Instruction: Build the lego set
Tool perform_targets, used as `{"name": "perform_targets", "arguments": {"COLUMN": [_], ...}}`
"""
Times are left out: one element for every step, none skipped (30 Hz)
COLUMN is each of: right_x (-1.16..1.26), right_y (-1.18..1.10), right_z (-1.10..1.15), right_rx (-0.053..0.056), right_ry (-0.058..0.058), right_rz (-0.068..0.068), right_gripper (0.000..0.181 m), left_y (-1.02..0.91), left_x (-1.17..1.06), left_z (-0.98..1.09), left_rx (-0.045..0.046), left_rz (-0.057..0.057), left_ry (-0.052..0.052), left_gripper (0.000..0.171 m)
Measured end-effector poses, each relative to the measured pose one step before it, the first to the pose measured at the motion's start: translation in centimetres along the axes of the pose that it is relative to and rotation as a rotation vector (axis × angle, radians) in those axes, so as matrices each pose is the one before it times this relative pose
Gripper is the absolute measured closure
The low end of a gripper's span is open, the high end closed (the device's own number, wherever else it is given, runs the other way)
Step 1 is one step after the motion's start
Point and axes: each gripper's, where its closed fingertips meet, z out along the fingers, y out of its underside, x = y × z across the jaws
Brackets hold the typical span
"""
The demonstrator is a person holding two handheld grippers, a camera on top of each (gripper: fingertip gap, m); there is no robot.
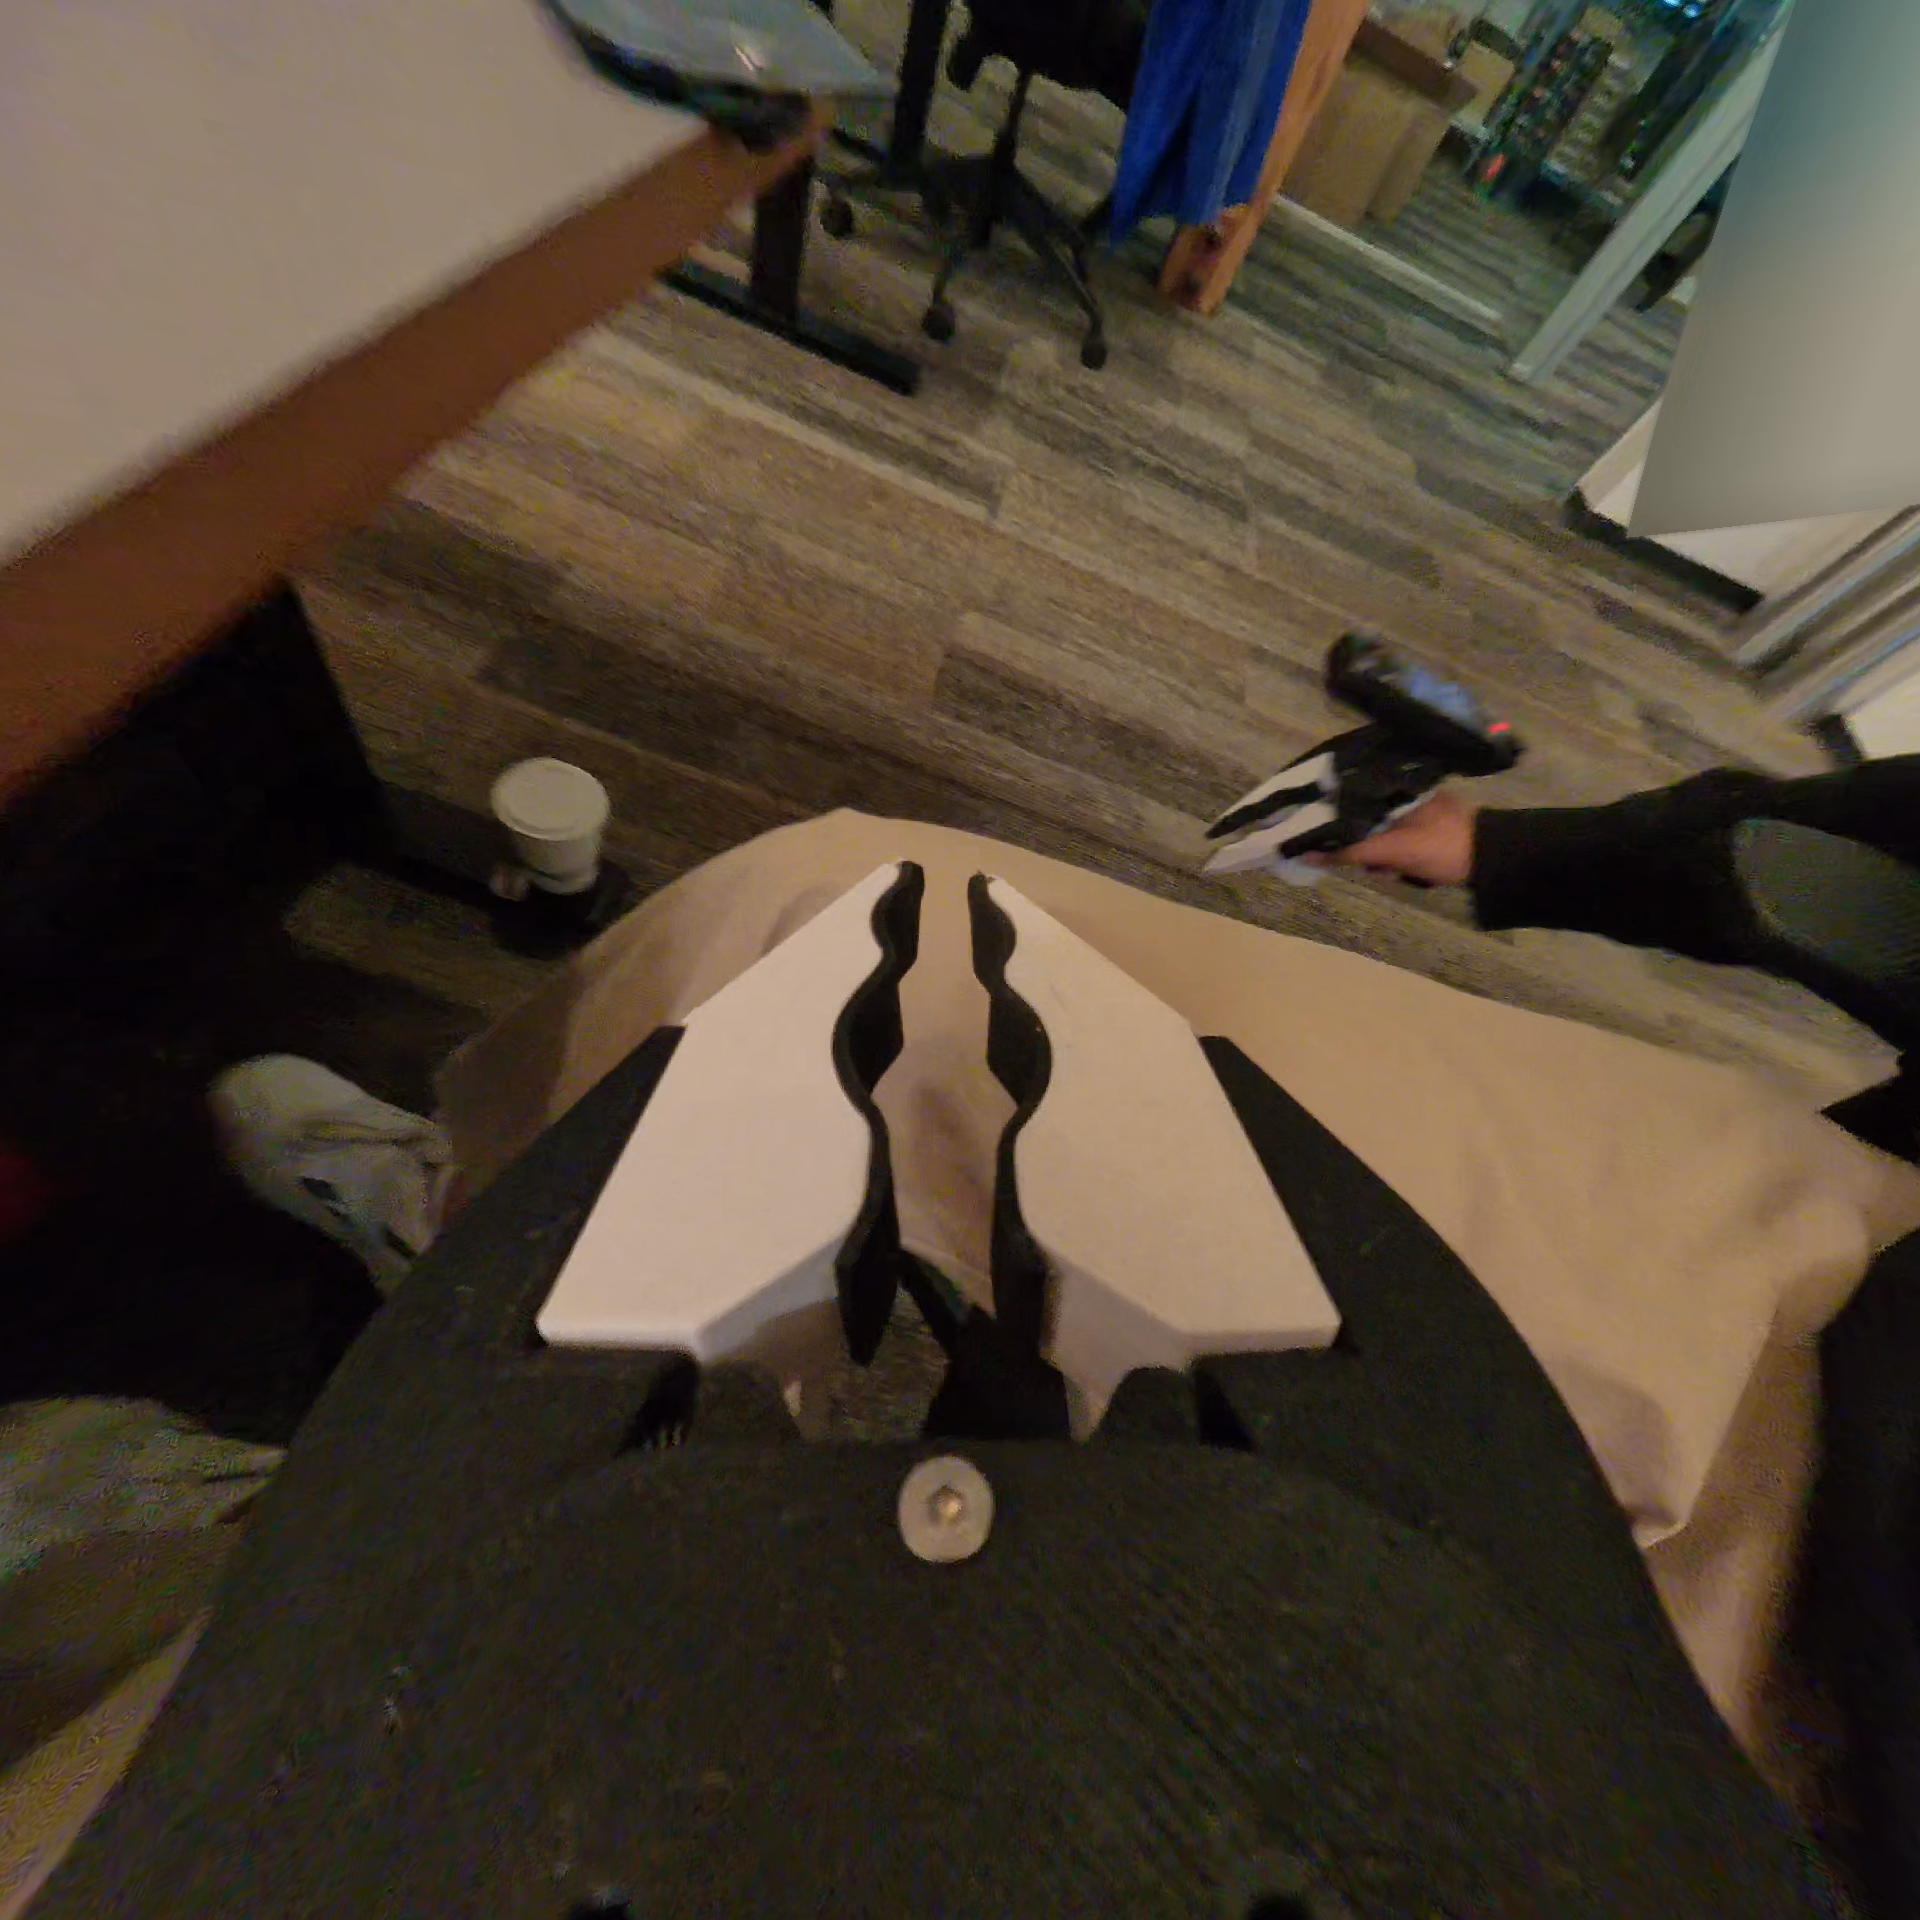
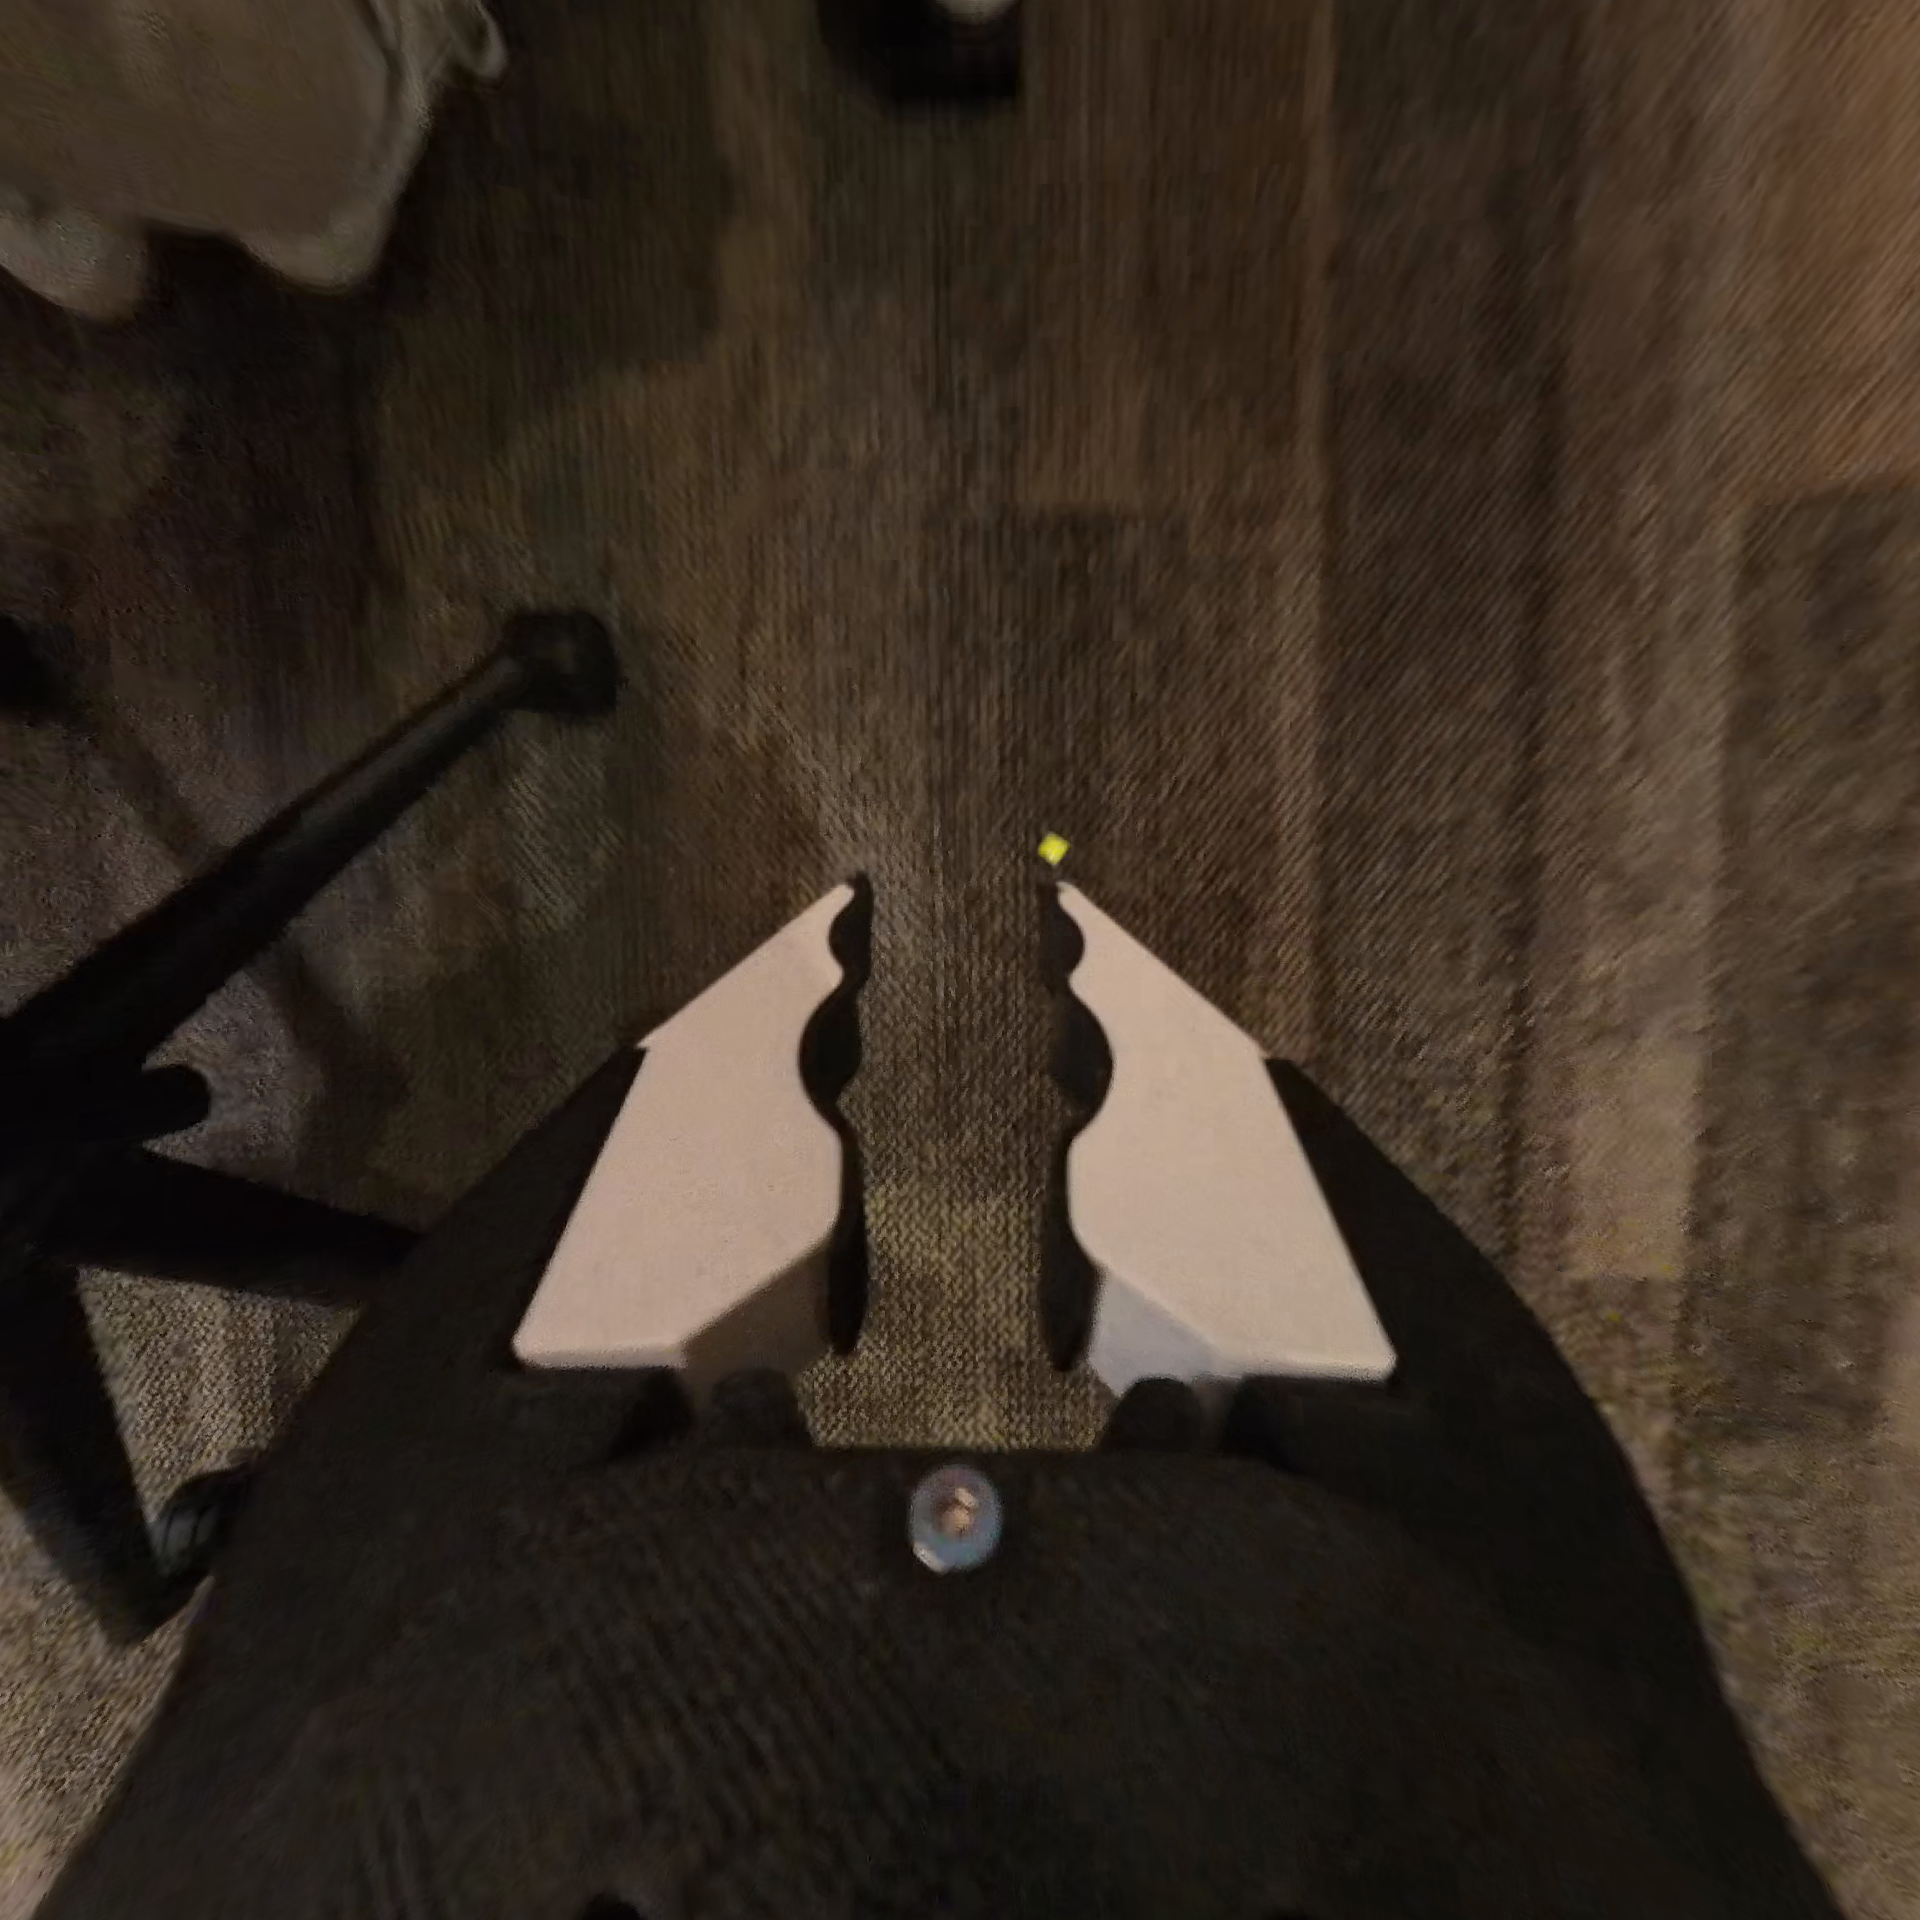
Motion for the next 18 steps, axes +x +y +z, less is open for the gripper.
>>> {"name": "perform_targets", "arguments": {"right_x": [1.105,1.257,1.292,1.180,0.975,0.792,0.653,0.464,0.455,0.389,0.347,0.300,0.275,0.319,0.340,0.328,0.342,0.266], "right_y": [2.107,2.062,2.037,2.020,1.839,1.538,1.132,0.640,0.170,-0.292,-0.654,-0.763,-0.779,-0.612,-0.517,-0.462,-0.369,-0.158], "right_z": [1.936,2.024,2.022,2.123,2.037,1.930,1.873,1.633,1.505,1.295,1.190,1.189,1.208,1.229,1.193,1.225,1.245,1.070], "right_rx": [-0.0268,-0.0241,-0.0324,-0.0418,-0.0465,-0.0463,-0.0399,-0.0290,-0.0149,0.0006,0.0130,0.0146,0.0070,-0.0046,-0.0118,-0.0196,-0.0282,-0.0312], "right_ry": [0.0057,0.0136,0.0168,0.0130,0.0053,-0.0010,-0.0054,-0.0095,-0.0079,-0.0076,-0.0104,-0.0085,-0.0051,0.0007,0.0068,0.0122,0.0139,0.0029], "right_rz": [0.0260,0.0281,0.0287,0.0353,0.0442,0.0482,0.0499,0.0473,0.0460,0.0496,0.0507,0.0471,0.0363,0.0215,0.0033,-0.0118,-0.0176,-0.0157], "right_gripper": [0.154,0.154,0.153,0.153,0.148,0.144,0.142,0.140,0.139,0.138,0.138,0.138,0.138,0.138,0.138,0.138,0.138,0.138], "left_y": [0.636,0.612,0.620,0.644,0.623,0.564,0.491,0.400,0.262,0.116,0.000,-0.054,-0.065,-0.073,-0.079,-0.068,-0.082,-0.095], "left_x": [0.948,0.740,0.550,0.335,0.127,-0.049,-0.219,-0.405,-0.504,-0.550,-0.589,-0.618,-0.616,-0.577,-0.526,-0.437,-0.400,-0.421], "left_z": [0.905,0.880,0.855,0.841,0.808,0.791,0.782,0.770,0.774,0.778,0.805,0.822,0.830,0.802,0.754,0.693,0.607,0.522], "left_rx": [-0.01968,-0.02317,-0.02841,-0.03424,-0.03570,-0.03447,-0.03068,-0.02520,-0.01689,-0.00957,-0.00388,-0.00300,-0.00675,-0.01023,-0.01589,-0.02092,-0.02302,-0.02227], "left_rz": [-0.0175,-0.0107,-0.0042,-0.0005,-0.0003,-0.0010,-0.0036,-0.0087,-0.0158,-0.0226,-0.0287,-0.0325,-0.0330,-0.0295,-0.0229,-0.0141,-0.0054,0.0003], "left_ry": [0.0143,0.0089,0.0055,0.0014,-0.0016,-0.0023,-0.0035,-0.0053,-0.0036,0.0004,0.0034,0.0065,0.0090,0.0101,0.0110,0.0109,0.0078,0.0011], "left_gripper": [0.164,0.164,0.164,0.164,0.164,0.164,0.164,0.164,0.165,0.165,0.166,0.166,0.166,0.165,0.165,0.164,0.164,0.163]}}
